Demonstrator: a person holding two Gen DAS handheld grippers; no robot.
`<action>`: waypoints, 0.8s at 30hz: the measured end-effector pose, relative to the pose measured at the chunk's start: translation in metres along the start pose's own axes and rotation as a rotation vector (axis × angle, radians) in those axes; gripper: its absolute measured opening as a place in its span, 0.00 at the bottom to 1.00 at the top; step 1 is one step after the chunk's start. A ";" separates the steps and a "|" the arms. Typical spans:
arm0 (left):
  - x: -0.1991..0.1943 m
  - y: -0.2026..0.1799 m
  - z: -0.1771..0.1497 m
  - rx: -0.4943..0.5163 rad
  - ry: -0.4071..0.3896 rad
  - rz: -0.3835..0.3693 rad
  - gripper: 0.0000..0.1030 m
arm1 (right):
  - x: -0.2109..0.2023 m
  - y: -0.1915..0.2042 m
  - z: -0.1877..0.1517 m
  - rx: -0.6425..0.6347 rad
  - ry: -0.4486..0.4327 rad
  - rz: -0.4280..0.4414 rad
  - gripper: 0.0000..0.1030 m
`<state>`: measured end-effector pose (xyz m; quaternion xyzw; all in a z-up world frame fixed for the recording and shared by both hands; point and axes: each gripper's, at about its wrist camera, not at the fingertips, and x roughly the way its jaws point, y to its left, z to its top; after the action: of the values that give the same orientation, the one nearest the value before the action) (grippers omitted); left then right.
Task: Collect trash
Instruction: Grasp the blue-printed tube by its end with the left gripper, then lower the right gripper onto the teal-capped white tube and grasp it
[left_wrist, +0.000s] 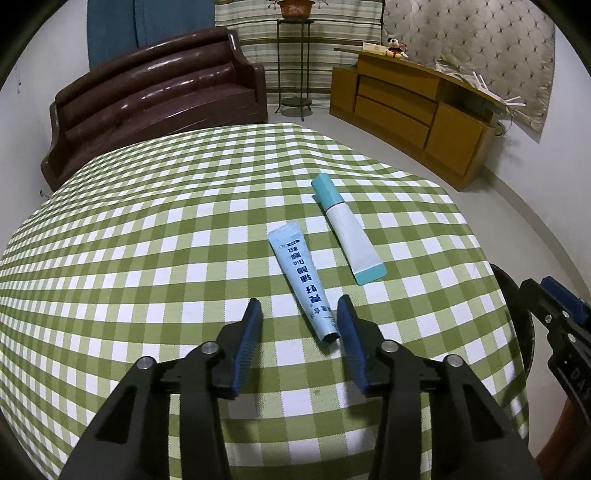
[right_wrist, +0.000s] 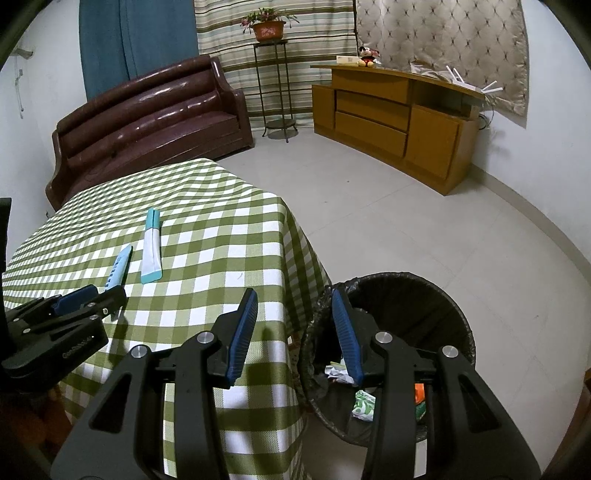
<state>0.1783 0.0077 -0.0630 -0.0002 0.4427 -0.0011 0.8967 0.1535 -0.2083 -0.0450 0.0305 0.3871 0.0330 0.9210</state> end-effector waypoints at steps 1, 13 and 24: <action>0.000 0.001 0.000 0.007 0.000 -0.003 0.35 | 0.000 0.000 0.000 0.000 0.000 -0.001 0.40; -0.004 0.003 0.004 0.057 -0.015 -0.034 0.10 | 0.000 0.004 0.000 -0.013 0.000 0.001 0.40; -0.011 0.042 0.001 0.032 -0.038 -0.003 0.09 | 0.003 0.034 0.009 -0.063 -0.004 0.029 0.40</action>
<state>0.1722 0.0494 -0.0539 0.0135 0.4253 -0.0097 0.9049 0.1606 -0.1748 -0.0385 0.0074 0.3834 0.0585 0.9217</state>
